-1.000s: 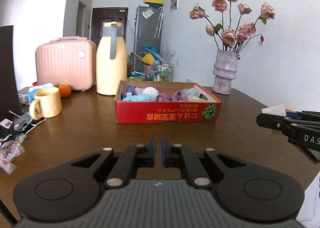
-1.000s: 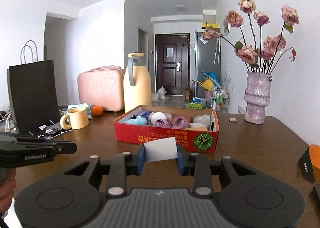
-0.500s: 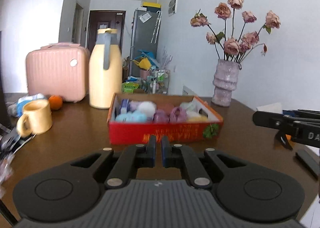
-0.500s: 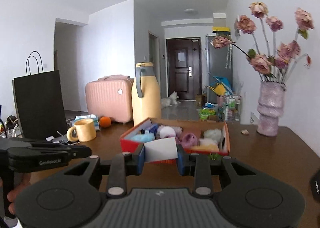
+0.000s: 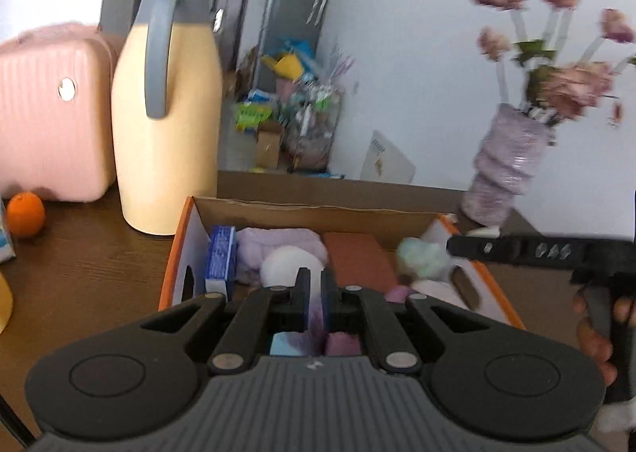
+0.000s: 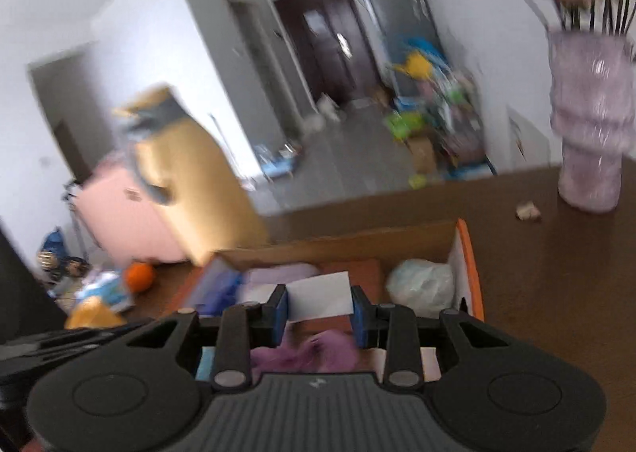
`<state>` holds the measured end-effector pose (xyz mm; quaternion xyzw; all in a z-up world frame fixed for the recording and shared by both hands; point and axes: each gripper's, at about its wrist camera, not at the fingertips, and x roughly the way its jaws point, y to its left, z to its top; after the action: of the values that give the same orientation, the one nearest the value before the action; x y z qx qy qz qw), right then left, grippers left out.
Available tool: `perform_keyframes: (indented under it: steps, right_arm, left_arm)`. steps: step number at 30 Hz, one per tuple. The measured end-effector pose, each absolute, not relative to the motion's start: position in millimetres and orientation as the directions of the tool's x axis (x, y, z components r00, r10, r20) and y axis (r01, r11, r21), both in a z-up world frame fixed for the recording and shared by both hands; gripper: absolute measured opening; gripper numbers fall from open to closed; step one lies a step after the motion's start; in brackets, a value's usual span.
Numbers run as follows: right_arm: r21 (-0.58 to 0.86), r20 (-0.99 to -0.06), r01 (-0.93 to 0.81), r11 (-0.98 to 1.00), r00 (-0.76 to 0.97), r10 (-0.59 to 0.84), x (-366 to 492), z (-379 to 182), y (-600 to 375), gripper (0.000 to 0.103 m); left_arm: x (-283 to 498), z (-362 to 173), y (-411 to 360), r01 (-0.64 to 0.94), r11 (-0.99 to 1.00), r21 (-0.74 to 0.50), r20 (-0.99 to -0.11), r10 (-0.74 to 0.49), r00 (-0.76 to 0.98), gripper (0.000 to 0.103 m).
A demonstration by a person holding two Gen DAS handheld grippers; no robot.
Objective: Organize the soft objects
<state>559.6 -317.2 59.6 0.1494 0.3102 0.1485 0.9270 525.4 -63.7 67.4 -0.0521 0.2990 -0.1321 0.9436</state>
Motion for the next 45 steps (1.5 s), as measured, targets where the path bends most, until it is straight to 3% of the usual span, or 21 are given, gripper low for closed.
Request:
perform_keyframes:
  steps: [7,10,12,13,14,17,21,23,29,31,35,45]
  right_arm:
    - [0.239,-0.658,-0.138,0.961,0.705,0.265,618,20,-302,0.038]
    - [0.22,-0.684,-0.13,0.967,0.686,0.248,628,17,-300,0.05]
    - [0.208,-0.676,-0.131,0.969,0.697,0.239,625,22,-298,0.062]
    - [0.201,-0.668,-0.13,0.971,0.707,0.233,622,26,-297,0.064]
    - [0.192,-0.658,-0.133,0.972,0.717,0.228,619,32,-297,0.066]
    - [0.162,-0.632,-0.135,0.977,0.746,0.208,606,53,-299,0.069]
    - [0.134,-0.594,-0.129,0.983,0.783,0.184,579,82,-304,0.073]
    - [0.111,-0.569,-0.13,0.985,0.805,0.17,560,98,-304,0.075]
    - [-0.003,-0.335,-0.093,0.996,0.938,0.087,470,133,-296,0.102]
    - [-0.022,-0.251,-0.087,0.996,0.965,0.079,439,130,-294,0.103]
    - [-0.023,-0.195,-0.084,0.996,0.978,0.078,397,121,-291,0.103]
    - [0.015,-0.163,-0.064,0.998,0.984,0.066,325,108,-289,0.103]
  left_arm:
    - [579,48,-70,0.193,0.965,-0.179,-0.609,-0.263,0.748,0.007]
    - [589,40,-75,0.206,0.964,-0.165,-0.634,-0.264,0.726,0.009]
    - [592,37,-78,0.217,0.965,-0.145,-0.646,-0.259,0.719,0.025]
    - [592,38,-77,0.214,0.966,-0.143,-0.646,-0.255,0.72,0.049]
    - [591,40,-76,0.206,0.968,-0.143,-0.643,-0.249,0.725,0.065]
    - [579,52,-75,0.187,0.977,-0.105,-0.597,-0.212,0.774,0.08]
    - [554,74,-74,0.185,0.982,-0.041,-0.537,-0.178,0.825,0.091]
    - [537,86,-72,0.18,0.984,-0.01,-0.494,-0.161,0.854,0.103]
    - [471,115,-65,0.154,0.986,0.064,-0.33,-0.125,0.936,0.103]
    - [449,117,-61,0.148,0.988,0.053,-0.289,-0.126,0.949,0.103]
    - [408,116,-60,0.154,0.985,0.075,-0.224,-0.134,0.965,0.103]
    - [328,107,-54,0.11,0.991,0.076,-0.173,-0.095,0.98,0.103]
